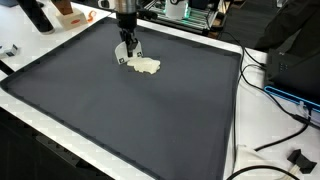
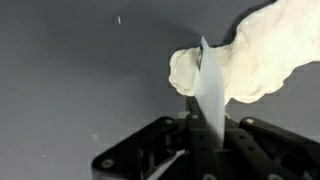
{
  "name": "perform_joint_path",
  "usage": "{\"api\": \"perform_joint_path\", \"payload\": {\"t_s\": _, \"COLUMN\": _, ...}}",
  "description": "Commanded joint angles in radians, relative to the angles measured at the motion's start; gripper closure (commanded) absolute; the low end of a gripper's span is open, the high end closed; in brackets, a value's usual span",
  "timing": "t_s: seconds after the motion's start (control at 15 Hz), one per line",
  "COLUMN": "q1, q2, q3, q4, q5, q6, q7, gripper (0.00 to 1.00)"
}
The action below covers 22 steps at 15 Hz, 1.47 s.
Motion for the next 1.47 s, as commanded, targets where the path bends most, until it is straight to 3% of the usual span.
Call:
{"api": "perform_joint_path", "payload": {"t_s": 0.0, "q1": 0.019, "q2": 0.070, "q3": 0.002, "q4": -0.052, "q5": 0.008, "q6": -0.023, "q7": 0.008, "gripper": 0.99}}
{"api": "perform_joint_path", "payload": {"t_s": 0.2, "q1": 0.036, "q2": 0.072, "q3": -0.017, "q4": -0.053, "q5": -0.002, "q6": -0.026, "q7": 0.038, "gripper": 0.99}}
{"api": "perform_joint_path", "payload": {"t_s": 0.67, "q1": -0.006, "q2": 0.048, "q3": 0.047, "q4": -0.067, "q5": 0.082, "q6": -0.035, "q7": 0.008, "gripper": 0.99}}
{"api": "perform_joint_path", "payload": {"t_s": 1.13, "q1": -0.003, "q2": 0.048, "q3": 0.052, "q4": -0.101, "q5": 0.099, "q6": -0.010, "q7": 0.005, "gripper": 0.99}}
{"api": "perform_joint_path", "payload": {"t_s": 1.4, "q1": 0.018, "q2": 0.040, "q3": 0.018, "q4": -0.129, "q5": 0.072, "q6": 0.015, "q7": 0.043, "gripper": 0.99}}
